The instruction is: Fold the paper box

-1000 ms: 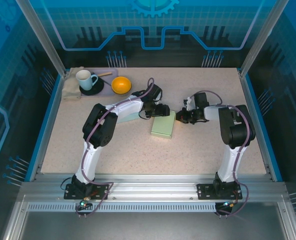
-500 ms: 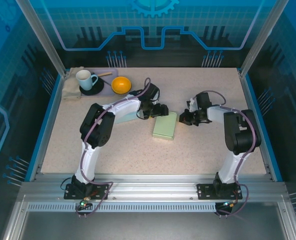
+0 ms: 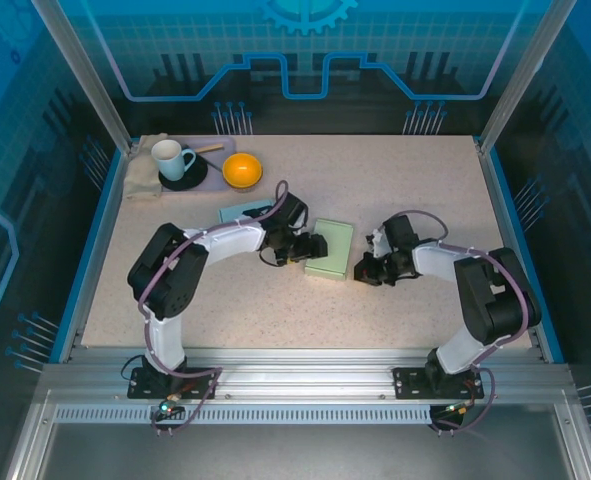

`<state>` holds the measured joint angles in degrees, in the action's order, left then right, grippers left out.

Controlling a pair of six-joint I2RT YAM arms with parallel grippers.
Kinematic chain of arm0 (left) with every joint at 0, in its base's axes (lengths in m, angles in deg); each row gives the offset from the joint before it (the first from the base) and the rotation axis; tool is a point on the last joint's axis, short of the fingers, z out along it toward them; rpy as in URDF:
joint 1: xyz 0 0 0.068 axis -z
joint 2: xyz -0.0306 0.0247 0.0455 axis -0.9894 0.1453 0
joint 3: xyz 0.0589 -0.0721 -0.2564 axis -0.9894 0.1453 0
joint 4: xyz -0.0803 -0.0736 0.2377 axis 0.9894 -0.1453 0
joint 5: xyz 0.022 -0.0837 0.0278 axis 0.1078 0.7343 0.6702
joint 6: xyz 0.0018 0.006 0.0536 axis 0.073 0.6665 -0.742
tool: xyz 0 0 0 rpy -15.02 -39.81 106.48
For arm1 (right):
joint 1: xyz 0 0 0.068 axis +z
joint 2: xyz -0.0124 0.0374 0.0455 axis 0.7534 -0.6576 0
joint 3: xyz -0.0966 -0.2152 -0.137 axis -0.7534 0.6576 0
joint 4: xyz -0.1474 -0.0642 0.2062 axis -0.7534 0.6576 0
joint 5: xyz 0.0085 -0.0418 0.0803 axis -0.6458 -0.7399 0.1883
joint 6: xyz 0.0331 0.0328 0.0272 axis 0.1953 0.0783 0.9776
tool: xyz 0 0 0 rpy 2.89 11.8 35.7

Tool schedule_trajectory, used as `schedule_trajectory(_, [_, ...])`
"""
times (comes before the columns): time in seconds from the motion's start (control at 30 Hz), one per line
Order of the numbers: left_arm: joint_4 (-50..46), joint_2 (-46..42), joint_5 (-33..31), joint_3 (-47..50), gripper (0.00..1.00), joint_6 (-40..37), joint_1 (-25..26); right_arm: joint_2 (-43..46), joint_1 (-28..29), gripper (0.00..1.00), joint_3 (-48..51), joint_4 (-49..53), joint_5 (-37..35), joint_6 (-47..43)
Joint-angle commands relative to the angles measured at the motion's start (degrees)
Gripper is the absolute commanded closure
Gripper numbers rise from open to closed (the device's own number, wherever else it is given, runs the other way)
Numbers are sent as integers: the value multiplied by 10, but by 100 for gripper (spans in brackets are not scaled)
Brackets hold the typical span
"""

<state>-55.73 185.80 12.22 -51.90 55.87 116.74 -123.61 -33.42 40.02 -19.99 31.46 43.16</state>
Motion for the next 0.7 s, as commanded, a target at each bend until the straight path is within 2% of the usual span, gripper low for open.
schedule_trajectory(0.0, [39,6,13,-11,21,28,16,-13,30,98,0,-72,23,54])
schedule_trajectory(0.13, [53,20,22,-34,21,52,42,-17,81,98,3,-178,55,123])
schedule_trajectory(0.23, [55,31,27,-49,21,66,56,-15,117,98,-2,-226,45,158])
schedule_trajectory(0.33, [50,36,24,-55,21,73,53,-3,132,98,-1,-227,6,169])
schedule_trajectory(0.5, [-39,14,-39,-72,21,37,8,70,129,91,21,-120,-103,127])
schedule_trajectory(0.67, [-131,-34,-129,-79,19,11,-35,133,123,61,-11,64,-228,16])
